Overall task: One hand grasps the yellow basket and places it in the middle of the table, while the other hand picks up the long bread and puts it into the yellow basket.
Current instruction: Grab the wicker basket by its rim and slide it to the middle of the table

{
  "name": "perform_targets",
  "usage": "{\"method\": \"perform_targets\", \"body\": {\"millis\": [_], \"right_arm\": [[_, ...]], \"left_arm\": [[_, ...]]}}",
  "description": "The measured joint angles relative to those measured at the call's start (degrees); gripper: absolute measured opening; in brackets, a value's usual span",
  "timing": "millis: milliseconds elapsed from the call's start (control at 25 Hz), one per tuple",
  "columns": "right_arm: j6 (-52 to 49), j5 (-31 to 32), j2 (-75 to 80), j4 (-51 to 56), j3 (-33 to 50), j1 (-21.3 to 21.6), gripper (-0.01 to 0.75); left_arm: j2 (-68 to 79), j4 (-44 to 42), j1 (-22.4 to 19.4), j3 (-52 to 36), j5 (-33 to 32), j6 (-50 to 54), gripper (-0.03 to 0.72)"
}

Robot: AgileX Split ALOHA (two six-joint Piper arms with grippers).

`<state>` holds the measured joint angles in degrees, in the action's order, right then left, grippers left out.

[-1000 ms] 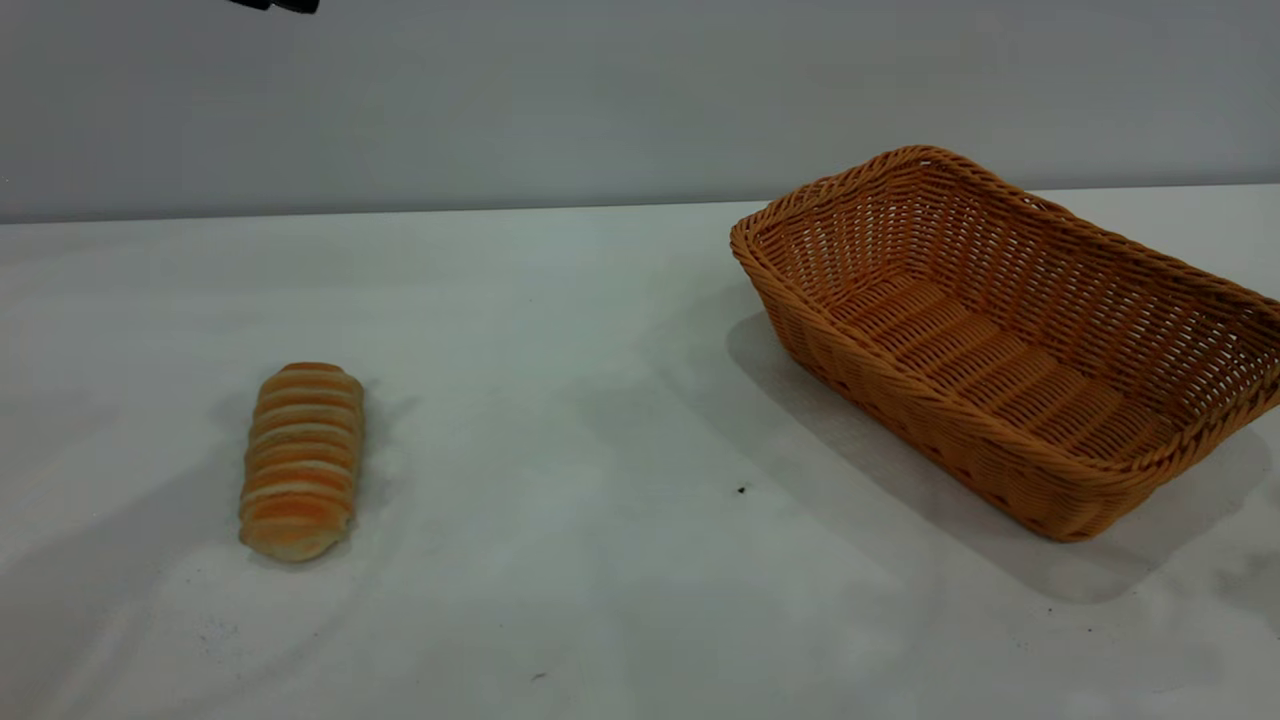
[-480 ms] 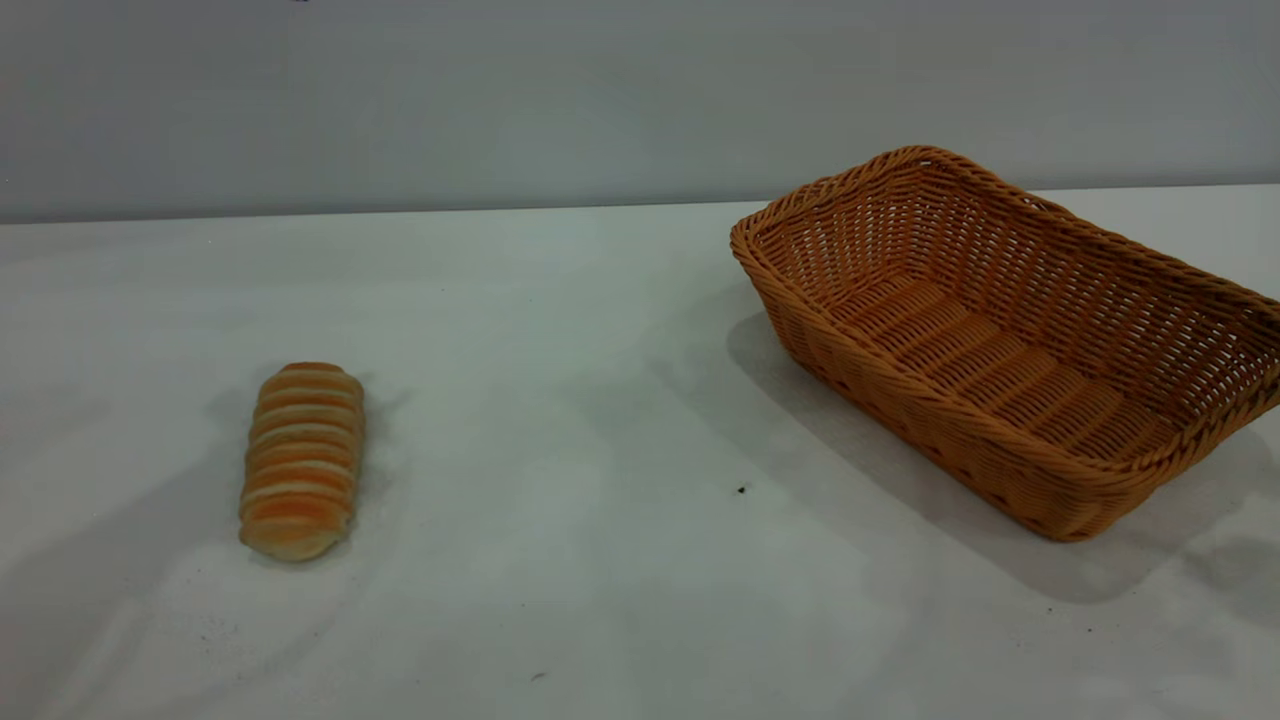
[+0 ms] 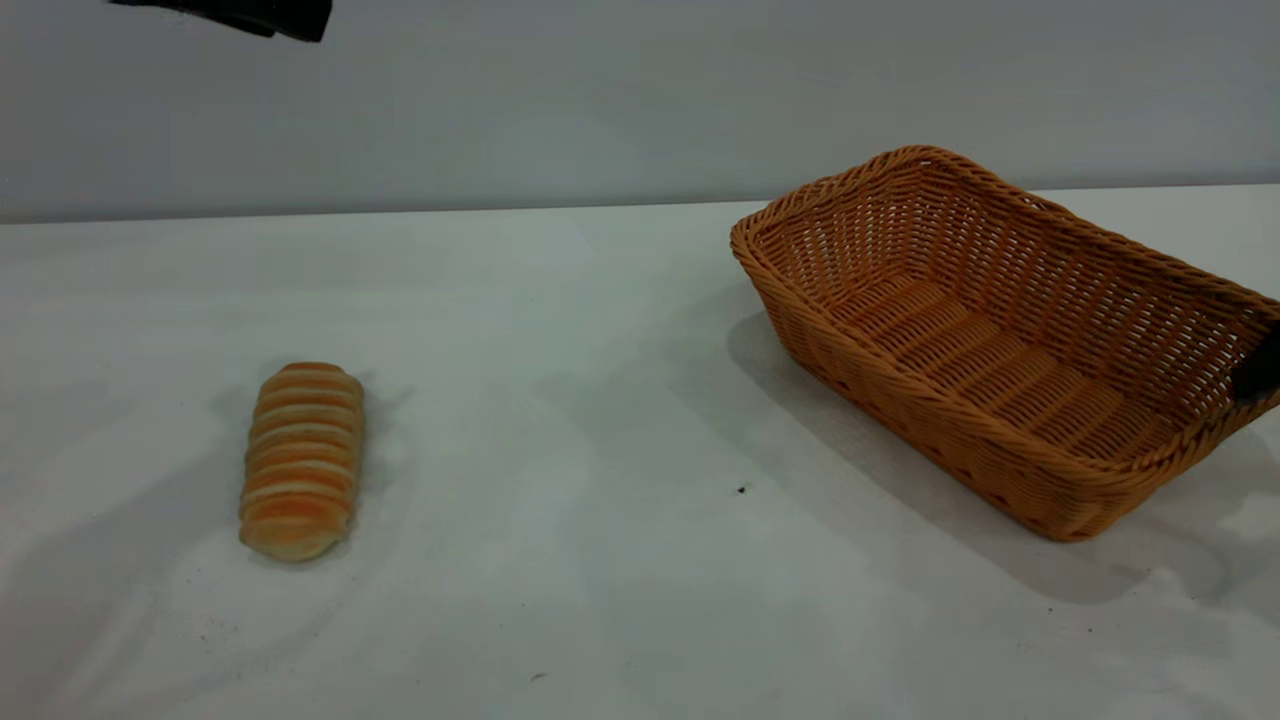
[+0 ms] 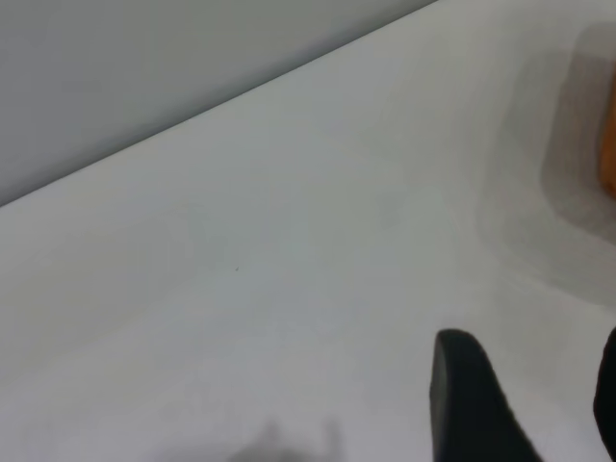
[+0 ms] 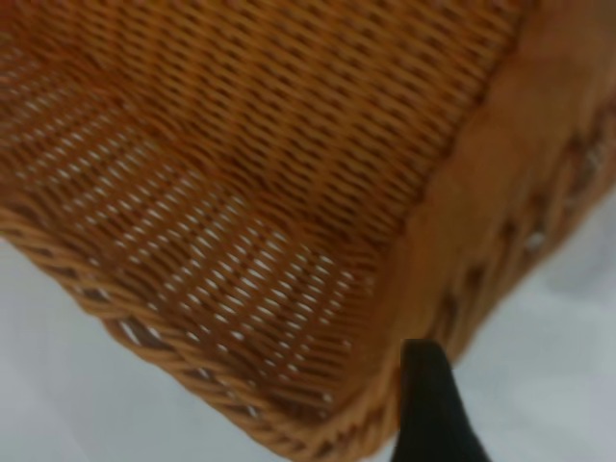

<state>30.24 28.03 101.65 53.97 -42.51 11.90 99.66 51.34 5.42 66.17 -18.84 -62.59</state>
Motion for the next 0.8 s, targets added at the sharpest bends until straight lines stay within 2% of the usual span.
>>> {"method": "perform_targets", "body": {"millis": [200,800], "right_arm": [[6.20,-0.24,1.65,7.08,-0.19,0.00,0.509],[12.89,-1.34,7.00,13.70,-0.47,0.00,0.509]], "left_arm": [[0.72,0.02,0.00,0.00,0.42,-0.53,0.374],[0.96,0.07,0.00,0.00,1.80,-0.86,0.374]]}}
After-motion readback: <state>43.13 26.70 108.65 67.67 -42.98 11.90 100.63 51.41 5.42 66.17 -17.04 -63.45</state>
